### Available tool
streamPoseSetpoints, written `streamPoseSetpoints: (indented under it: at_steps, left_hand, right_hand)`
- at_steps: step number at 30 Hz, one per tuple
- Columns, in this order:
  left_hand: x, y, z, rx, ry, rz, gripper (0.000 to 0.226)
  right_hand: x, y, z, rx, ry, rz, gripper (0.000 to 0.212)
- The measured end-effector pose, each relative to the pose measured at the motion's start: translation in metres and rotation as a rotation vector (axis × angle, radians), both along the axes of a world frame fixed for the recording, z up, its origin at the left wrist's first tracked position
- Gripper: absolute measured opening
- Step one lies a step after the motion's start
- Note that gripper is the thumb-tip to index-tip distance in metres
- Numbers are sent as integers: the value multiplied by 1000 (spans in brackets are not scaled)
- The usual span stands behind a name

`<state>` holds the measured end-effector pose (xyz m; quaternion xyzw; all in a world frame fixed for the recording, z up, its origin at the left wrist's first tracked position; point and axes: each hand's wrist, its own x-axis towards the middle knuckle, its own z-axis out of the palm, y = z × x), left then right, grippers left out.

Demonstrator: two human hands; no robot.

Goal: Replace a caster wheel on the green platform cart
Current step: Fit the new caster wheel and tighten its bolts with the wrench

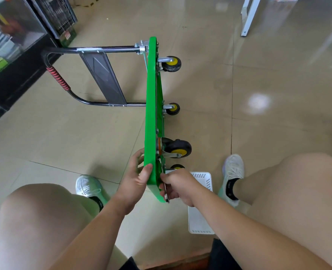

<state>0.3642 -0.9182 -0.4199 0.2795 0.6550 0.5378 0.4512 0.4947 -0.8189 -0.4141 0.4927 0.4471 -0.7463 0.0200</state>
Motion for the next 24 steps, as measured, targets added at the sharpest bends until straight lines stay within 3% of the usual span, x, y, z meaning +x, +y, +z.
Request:
streamPoseSetpoints:
  at_steps: [7,11,15,20,24]
  left_hand:
    - [-1,-1,5,20,10,-26,66]
    - [-1,0,9,39,14,-34,63]
    - [-2,-1,9,43,35,-39,61]
    - [-2,-2,10,35,69,-59,71]
    - [-1,-3,10,36,91,-59,60]
  right_hand:
    - [-4,10,23,-188,54,-104,14]
    - [12,6,27,-187,31,-31,17]
    - [29,-5,24,-100,-52,42,19]
    - [27,-7,-9,173,-162,56,14]
    - [20,-8,-25,228,-142,94,20]
